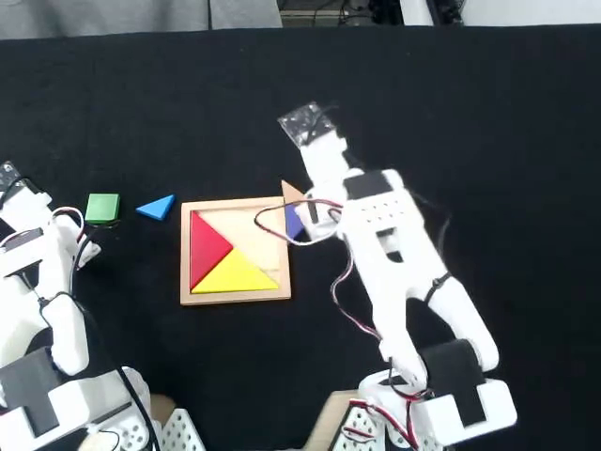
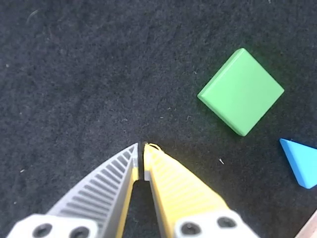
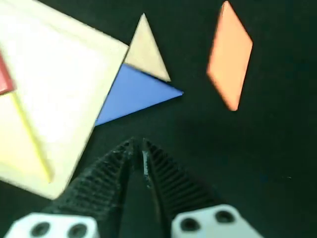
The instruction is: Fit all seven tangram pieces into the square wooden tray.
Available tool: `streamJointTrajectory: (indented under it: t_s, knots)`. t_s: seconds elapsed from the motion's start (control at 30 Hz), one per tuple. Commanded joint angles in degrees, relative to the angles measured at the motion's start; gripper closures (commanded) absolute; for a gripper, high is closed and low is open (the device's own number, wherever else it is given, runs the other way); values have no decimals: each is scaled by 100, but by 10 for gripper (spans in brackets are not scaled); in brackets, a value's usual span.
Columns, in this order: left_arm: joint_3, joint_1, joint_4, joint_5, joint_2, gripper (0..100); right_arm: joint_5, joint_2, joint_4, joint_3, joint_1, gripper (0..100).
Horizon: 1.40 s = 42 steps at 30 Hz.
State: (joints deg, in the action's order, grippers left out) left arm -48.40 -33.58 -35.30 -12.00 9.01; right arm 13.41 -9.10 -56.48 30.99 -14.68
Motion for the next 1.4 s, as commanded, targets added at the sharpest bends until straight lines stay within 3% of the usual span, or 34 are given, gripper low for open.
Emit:
streamJointTrajectory:
  t_s: [0.0, 0.27, 0.43, 1.0, 1.2, 1.37]
  knots:
    - [92, -40, 88, -62, 167, 967, -114, -295, 378, 13, 466, 986]
    - [75, 75, 88, -18, 167, 967, -114, -286, 554, -145, 809, 982]
    - [75, 101, 88, -9, 158, 967, -501, 4, -290, -1297, 967, 852]
    - [92, 101, 97, -9, 158, 967, -923, 4312, -1389, -5455, 695, 837]
    - [92, 101, 97, -9, 158, 967, -1143, 5297, -2435, -7002, 536, 715]
    - [101, 101, 97, -9, 158, 967, -958, 5833, -2848, -7855, 281, 727]
